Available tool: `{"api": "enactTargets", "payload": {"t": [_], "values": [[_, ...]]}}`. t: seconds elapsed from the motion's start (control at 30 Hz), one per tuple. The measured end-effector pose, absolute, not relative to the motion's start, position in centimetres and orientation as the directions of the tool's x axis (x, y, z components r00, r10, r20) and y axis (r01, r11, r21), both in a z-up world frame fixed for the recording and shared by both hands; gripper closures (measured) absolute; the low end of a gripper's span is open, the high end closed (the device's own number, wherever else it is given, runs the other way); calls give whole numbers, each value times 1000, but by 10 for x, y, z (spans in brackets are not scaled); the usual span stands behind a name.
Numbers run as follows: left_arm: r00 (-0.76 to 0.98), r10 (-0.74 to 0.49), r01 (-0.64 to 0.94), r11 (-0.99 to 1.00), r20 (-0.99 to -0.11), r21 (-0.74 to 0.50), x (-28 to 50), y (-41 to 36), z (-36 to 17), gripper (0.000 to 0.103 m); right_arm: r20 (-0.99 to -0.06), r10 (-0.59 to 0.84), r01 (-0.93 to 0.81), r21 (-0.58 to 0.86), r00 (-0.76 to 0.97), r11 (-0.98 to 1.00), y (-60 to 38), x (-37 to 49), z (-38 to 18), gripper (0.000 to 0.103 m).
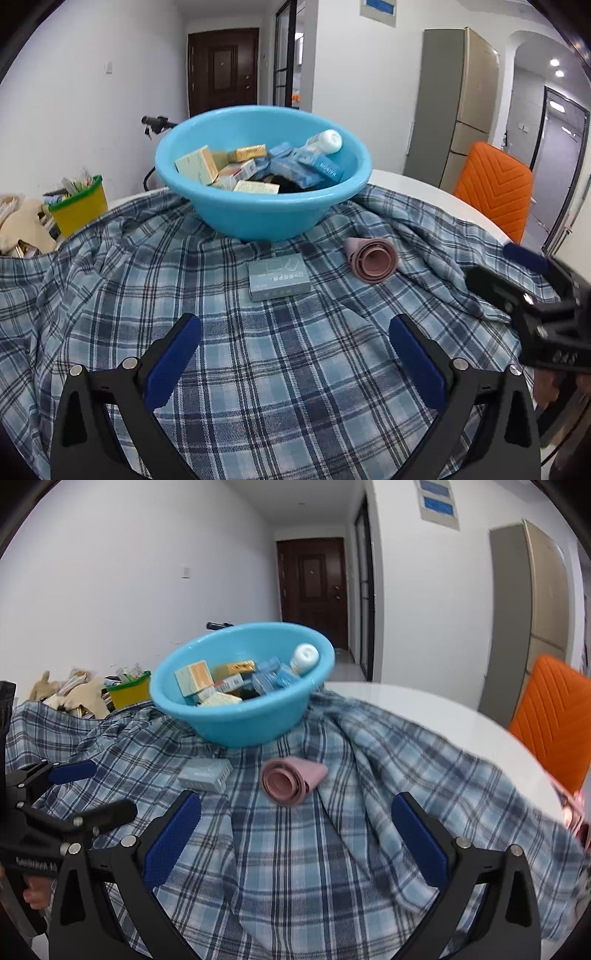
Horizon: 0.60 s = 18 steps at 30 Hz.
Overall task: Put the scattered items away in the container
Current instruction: 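Withdraw both tools from the basin toward the grey card and pink roll, then grasp the grey card box with the left gripper while the right grasps the pink roll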
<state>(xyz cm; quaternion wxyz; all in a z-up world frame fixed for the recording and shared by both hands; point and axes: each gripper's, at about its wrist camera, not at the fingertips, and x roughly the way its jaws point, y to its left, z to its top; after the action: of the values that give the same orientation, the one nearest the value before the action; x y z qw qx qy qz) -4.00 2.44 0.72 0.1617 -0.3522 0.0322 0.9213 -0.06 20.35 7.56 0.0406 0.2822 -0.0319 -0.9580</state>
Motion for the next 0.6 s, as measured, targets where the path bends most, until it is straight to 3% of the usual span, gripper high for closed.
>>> {"api": "enactTargets", "payload": {"t": [0.13,0.4,0.6], "values": [[-660,277,-309,-947,-698,-83,-62,24,0,0,-577,-104,56,101,-810,-993,209,-5,67,0],[-522,309,-269,-944,-795,-190,-117,30,-32,0,-566,-60,23,72,-822,-997,222,-3,71,0],[-494,243,-243,-961,-835,-135,-153,39,-48,0,-585,-40,-26,103,-810,-994,238,-8,60,0]]}}
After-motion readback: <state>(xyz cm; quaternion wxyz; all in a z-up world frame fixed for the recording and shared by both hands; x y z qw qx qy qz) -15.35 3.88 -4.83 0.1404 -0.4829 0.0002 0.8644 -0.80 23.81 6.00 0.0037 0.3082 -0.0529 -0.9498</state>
